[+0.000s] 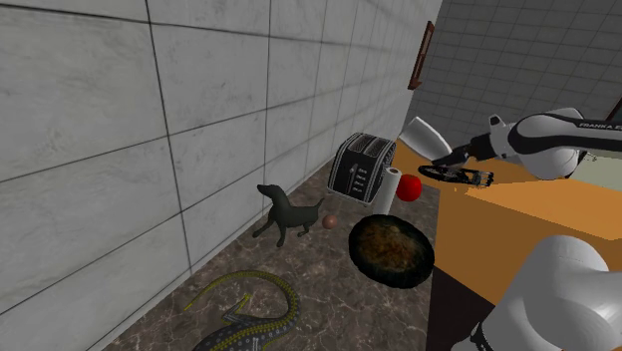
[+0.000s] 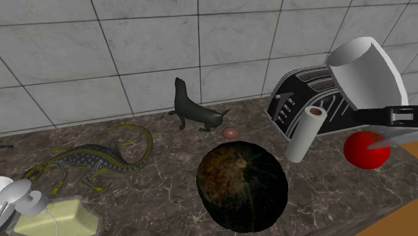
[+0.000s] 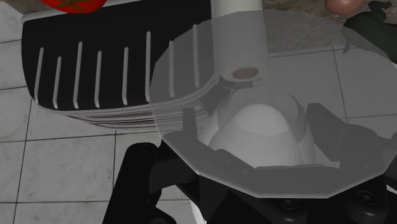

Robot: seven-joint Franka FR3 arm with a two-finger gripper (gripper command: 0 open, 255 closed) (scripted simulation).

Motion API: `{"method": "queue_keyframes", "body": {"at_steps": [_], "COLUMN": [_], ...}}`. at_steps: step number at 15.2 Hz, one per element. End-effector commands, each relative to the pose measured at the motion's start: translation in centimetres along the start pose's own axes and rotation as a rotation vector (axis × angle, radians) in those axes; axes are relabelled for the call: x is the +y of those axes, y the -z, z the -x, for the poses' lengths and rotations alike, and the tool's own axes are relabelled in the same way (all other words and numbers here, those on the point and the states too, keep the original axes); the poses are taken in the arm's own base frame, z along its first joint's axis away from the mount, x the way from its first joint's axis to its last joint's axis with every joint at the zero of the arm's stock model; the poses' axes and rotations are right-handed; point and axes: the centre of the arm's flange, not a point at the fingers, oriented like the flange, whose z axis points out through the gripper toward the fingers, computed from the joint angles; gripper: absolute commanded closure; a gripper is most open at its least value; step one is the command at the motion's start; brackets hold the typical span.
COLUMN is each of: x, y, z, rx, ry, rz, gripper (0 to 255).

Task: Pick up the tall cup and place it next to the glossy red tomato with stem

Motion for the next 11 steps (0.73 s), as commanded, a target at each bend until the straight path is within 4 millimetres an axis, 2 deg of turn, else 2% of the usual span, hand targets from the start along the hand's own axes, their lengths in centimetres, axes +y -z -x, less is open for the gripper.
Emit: {"method": "queue_keyframes", "body": {"at_steps": [1, 11], "x": [0.1, 0.0], "y": [-0.7, -4.1], "z": [0.7, 4.8], "rx": [0.001, 0.001], "ry": [0.000, 0.000], "rz": [0.001, 0.001], "gripper": [255, 255]}}
